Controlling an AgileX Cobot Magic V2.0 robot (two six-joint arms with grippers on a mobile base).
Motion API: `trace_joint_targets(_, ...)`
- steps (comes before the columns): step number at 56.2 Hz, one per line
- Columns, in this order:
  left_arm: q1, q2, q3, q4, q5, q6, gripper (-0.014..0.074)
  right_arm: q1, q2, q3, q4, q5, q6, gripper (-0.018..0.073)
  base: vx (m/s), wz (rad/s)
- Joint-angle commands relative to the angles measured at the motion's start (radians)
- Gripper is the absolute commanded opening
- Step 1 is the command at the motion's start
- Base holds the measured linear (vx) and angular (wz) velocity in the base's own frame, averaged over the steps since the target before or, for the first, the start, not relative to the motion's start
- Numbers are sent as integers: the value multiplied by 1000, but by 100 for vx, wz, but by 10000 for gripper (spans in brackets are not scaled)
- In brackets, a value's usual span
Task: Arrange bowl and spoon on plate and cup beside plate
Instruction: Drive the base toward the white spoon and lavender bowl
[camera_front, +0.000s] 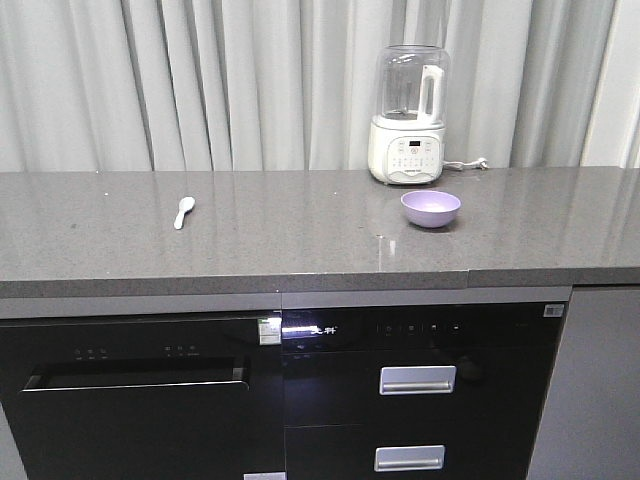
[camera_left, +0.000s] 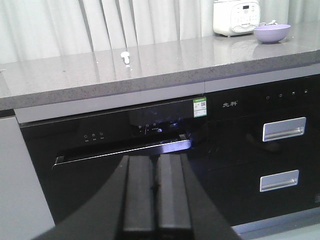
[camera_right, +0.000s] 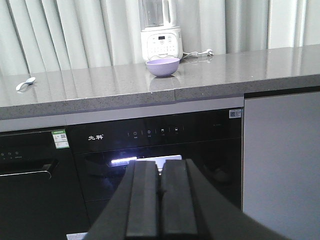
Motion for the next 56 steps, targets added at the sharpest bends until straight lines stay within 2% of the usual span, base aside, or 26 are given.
trace_joint_targets(1, -1, -17, -24, -2, -80, -10, -6, -6, -5, 3, -8, -83, -3, -8, 0, 0)
trace_joint_targets(56, -1, -17, -24, -2, -80, -10, -6, -6, -5, 3, -8, -83, -3, -8, 8, -8)
